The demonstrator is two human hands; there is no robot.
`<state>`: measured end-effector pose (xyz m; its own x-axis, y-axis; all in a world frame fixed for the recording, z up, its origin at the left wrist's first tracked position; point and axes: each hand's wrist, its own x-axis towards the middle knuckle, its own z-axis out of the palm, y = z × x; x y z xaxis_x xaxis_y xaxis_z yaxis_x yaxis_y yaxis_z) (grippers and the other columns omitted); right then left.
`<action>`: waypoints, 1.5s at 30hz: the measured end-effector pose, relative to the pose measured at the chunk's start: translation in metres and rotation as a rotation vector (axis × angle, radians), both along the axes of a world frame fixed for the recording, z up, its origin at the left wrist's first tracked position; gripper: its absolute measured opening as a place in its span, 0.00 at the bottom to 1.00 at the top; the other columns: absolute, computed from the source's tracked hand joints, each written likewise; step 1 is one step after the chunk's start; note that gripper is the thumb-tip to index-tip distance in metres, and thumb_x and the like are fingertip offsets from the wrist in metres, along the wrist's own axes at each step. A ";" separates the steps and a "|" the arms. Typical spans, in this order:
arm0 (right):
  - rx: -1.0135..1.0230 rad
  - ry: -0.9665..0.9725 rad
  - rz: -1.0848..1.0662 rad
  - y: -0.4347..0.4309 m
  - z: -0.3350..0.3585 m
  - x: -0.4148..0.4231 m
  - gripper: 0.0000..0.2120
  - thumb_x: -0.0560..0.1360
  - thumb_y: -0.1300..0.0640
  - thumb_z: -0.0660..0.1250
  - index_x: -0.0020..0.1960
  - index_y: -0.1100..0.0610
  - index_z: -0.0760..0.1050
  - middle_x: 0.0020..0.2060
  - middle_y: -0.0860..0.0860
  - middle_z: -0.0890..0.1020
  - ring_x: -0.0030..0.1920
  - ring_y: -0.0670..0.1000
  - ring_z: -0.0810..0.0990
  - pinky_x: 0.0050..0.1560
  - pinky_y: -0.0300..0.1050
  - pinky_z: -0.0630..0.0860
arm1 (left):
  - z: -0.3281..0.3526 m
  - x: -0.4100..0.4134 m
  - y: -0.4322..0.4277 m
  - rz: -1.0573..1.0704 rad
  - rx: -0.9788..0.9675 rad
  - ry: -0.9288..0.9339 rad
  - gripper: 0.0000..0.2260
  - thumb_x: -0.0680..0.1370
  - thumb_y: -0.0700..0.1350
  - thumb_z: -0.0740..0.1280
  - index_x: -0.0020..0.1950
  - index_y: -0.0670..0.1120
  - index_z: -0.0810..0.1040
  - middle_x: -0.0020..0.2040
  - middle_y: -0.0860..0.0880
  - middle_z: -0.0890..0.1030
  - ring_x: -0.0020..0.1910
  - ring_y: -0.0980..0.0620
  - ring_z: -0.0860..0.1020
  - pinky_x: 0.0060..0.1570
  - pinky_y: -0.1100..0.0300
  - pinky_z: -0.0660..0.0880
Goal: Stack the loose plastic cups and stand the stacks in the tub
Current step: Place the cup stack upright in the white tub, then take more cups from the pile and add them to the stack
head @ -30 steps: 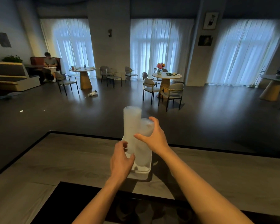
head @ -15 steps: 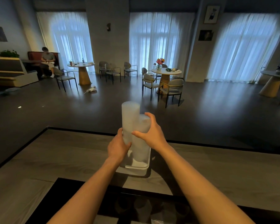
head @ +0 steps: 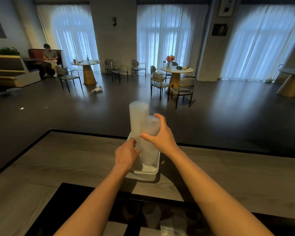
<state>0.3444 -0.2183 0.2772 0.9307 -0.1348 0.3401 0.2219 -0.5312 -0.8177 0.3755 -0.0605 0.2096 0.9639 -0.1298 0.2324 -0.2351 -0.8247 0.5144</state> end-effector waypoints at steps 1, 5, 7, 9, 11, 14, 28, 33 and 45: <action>-0.001 -0.001 -0.003 0.000 0.000 0.000 0.45 0.66 0.45 0.80 0.74 0.43 0.56 0.67 0.49 0.71 0.62 0.47 0.71 0.58 0.49 0.77 | -0.001 0.000 0.000 -0.004 0.002 0.000 0.15 0.79 0.50 0.70 0.64 0.49 0.74 0.59 0.50 0.82 0.54 0.48 0.82 0.55 0.50 0.80; 0.005 -0.010 -0.032 0.000 -0.003 0.000 0.46 0.66 0.44 0.80 0.74 0.41 0.55 0.67 0.50 0.71 0.64 0.50 0.72 0.61 0.54 0.77 | -0.002 -0.001 -0.001 -0.009 -0.002 -0.002 0.15 0.80 0.51 0.70 0.65 0.49 0.74 0.59 0.49 0.81 0.54 0.49 0.82 0.55 0.51 0.81; 0.015 -0.010 -0.050 0.000 -0.004 0.000 0.46 0.65 0.44 0.80 0.73 0.40 0.54 0.67 0.50 0.70 0.65 0.51 0.73 0.61 0.58 0.78 | -0.003 -0.001 -0.001 -0.002 -0.016 0.005 0.15 0.80 0.51 0.70 0.64 0.50 0.74 0.59 0.49 0.81 0.53 0.50 0.82 0.54 0.52 0.81; 0.010 0.001 -0.045 0.001 -0.003 0.001 0.47 0.65 0.44 0.80 0.74 0.40 0.53 0.68 0.50 0.70 0.65 0.52 0.72 0.61 0.59 0.77 | -0.003 -0.001 -0.001 -0.001 -0.037 0.003 0.14 0.80 0.52 0.69 0.63 0.50 0.74 0.57 0.50 0.81 0.51 0.51 0.81 0.53 0.53 0.81; 0.003 0.015 -0.029 0.002 -0.002 0.000 0.49 0.65 0.43 0.80 0.75 0.41 0.52 0.69 0.51 0.69 0.66 0.53 0.72 0.62 0.60 0.77 | -0.002 -0.001 -0.001 -0.015 -0.061 -0.012 0.12 0.80 0.53 0.69 0.60 0.51 0.75 0.55 0.51 0.81 0.47 0.55 0.79 0.49 0.57 0.79; 0.007 0.038 -0.015 0.001 0.000 -0.002 0.53 0.63 0.40 0.80 0.76 0.39 0.49 0.71 0.52 0.68 0.68 0.55 0.71 0.64 0.61 0.75 | 0.003 -0.005 0.000 -0.047 -0.139 -0.011 0.09 0.80 0.54 0.68 0.56 0.52 0.76 0.52 0.54 0.81 0.45 0.57 0.79 0.47 0.57 0.79; -0.123 -0.317 -0.182 0.005 0.003 -0.062 0.30 0.75 0.42 0.70 0.72 0.51 0.66 0.70 0.49 0.70 0.70 0.48 0.68 0.68 0.56 0.71 | 0.025 -0.079 0.005 -0.177 -0.627 0.056 0.23 0.78 0.56 0.70 0.70 0.53 0.69 0.59 0.55 0.77 0.55 0.58 0.78 0.46 0.66 0.74; -0.087 -0.313 -0.124 0.004 -0.010 -0.110 0.21 0.77 0.48 0.68 0.67 0.53 0.71 0.61 0.48 0.77 0.60 0.43 0.75 0.59 0.41 0.76 | 0.020 -0.120 0.010 -0.224 -0.738 0.037 0.20 0.80 0.56 0.69 0.69 0.55 0.68 0.60 0.55 0.77 0.55 0.61 0.79 0.51 0.65 0.76; 0.183 -0.033 -0.214 -0.022 -0.086 -0.223 0.13 0.79 0.54 0.68 0.63 0.53 0.75 0.49 0.46 0.80 0.48 0.42 0.80 0.48 0.36 0.78 | -0.051 -0.221 -0.012 -0.307 -0.772 0.190 0.15 0.80 0.47 0.70 0.65 0.49 0.74 0.53 0.51 0.81 0.50 0.55 0.81 0.51 0.63 0.78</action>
<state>0.1213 -0.2400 0.1913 0.8633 -0.3890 0.3215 0.1486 -0.4129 -0.8986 0.1541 -0.0722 0.1584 0.9435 -0.2631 0.2014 -0.2440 -0.1401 0.9596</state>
